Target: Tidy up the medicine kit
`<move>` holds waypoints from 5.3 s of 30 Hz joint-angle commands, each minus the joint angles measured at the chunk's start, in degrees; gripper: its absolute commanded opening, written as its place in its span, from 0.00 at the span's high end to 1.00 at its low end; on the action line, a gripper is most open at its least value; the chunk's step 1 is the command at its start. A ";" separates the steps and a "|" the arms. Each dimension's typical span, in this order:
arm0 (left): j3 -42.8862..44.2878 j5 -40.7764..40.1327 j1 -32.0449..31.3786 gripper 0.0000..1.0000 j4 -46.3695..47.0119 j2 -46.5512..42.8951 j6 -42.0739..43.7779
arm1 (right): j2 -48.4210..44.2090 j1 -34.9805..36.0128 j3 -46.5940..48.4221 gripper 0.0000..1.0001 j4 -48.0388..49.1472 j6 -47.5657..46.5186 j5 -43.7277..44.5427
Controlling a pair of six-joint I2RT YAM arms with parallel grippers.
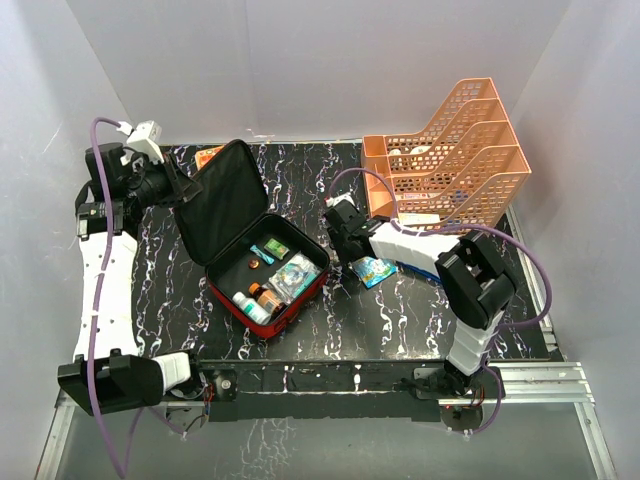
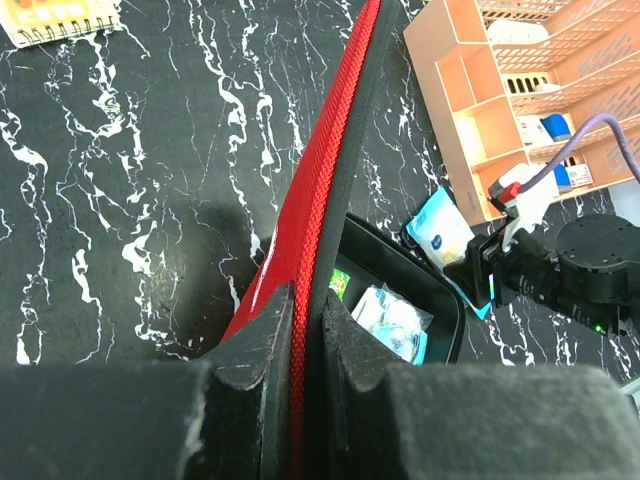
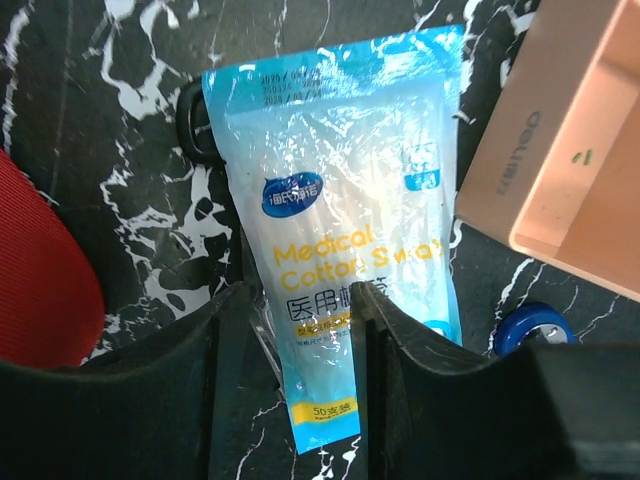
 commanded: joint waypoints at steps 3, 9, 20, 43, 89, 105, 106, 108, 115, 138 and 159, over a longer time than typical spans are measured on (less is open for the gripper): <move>0.01 -1.92 -1.33 1.00 1.38 -2.68 -2.01 | 2.66 -0.28 2.72 0.57 -1.52 -2.71 -2.03; -2.85 -3.60 -2.89 1.00 0.63 -4.64 -2.15 | 4.79 -0.58 3.00 0.68 -1.95 -2.13 -2.22; -5.37 -5.31 -4.94 1.00 -0.09 -6.14 -3.48 | 1.13 -0.72 3.01 1.00 -0.83 1.31 -1.33; 4.35 -0.26 -6.25 0.57 -5.88 3.57 -4.77 | -24.20 -0.72 -4.93 1.00 16.82 17.58 -4.73; 7.29 -29.75 -7.10 1.00 -4.72 0.18 -26.84 | -20.42 -0.70 -0.76 1.00 30.78 35.31 -12.12; 6.78 -12.41 -7.10 0.88 -9.21 0.69 -15.77 | -8.92 4.69 9.02 1.00 56.20 46.42 -17.65; 7.33 -12.80 -7.10 0.86 -9.87 0.93 -15.70 | -8.27 5.33 9.64 1.00 58.90 46.76 -16.97; 8.50 -13.17 -7.05 0.85 -11.28 1.30 -15.30 | -6.79 6.66 10.64 1.00 63.41 47.31 -15.44; 11.48 -14.18 -7.09 0.92 -14.80 1.93 -13.22 | -0.59 10.07 14.79 1.00 73.56 49.77 -10.54; 13.95 -14.60 -7.08 1.00 -19.43 3.45 -12.23 | 9.58 11.93 18.29 1.00 87.88 56.00 -17.42; 15.46 -14.89 -7.07 1.00 -19.63 3.68 -12.48 | 13.89 12.12 16.57 1.00 89.83 59.73 -20.49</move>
